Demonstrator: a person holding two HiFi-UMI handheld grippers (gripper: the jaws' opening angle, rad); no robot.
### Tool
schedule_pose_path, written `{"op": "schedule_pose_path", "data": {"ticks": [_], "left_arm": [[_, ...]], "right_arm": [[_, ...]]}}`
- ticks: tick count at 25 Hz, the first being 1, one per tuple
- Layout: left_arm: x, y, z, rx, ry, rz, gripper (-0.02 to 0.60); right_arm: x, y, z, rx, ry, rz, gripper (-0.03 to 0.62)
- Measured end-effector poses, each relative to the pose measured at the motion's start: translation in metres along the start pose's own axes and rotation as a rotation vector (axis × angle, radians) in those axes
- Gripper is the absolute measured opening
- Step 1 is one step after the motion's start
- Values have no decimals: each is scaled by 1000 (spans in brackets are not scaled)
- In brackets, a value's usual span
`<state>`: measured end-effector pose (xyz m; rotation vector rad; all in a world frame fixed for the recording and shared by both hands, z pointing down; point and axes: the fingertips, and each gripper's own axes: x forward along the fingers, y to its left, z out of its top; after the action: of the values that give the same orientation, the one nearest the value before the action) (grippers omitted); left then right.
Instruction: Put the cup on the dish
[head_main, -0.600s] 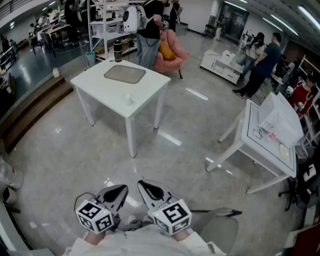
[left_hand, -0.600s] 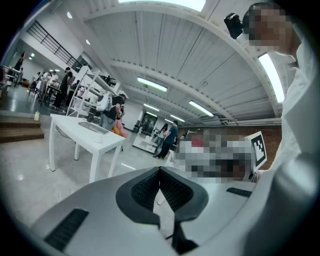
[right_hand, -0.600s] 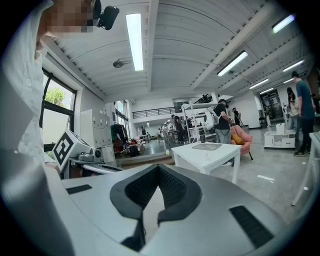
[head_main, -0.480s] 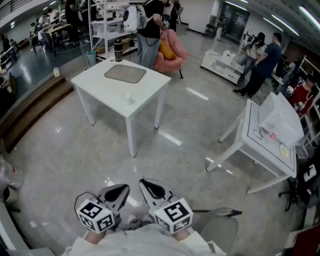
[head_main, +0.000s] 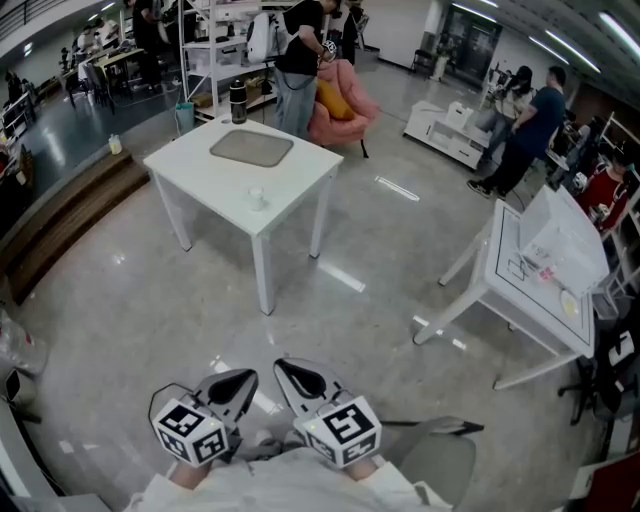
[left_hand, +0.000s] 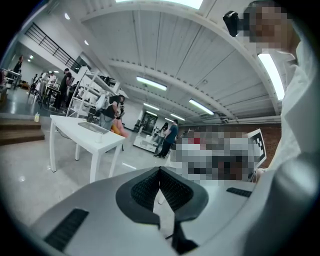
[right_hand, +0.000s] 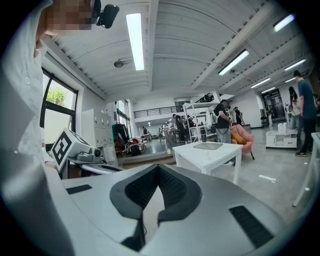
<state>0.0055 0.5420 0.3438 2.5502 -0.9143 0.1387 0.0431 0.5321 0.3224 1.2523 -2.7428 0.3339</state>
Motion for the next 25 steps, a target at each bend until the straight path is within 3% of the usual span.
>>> {"op": "schedule_pose_path", "data": {"ticks": [15, 20, 25], "left_arm": [[12, -2, -12, -31, 18, 17, 8], [21, -8, -21, -74, 23, 20, 8], [28, -20, -34, -96, 51, 22, 8]], "right_arm": [[-7, -13, -10, 40, 13, 13, 14], [-15, -10, -17, 60, 29, 58, 14], [-23, -18, -33, 113, 35, 37, 14]]}}
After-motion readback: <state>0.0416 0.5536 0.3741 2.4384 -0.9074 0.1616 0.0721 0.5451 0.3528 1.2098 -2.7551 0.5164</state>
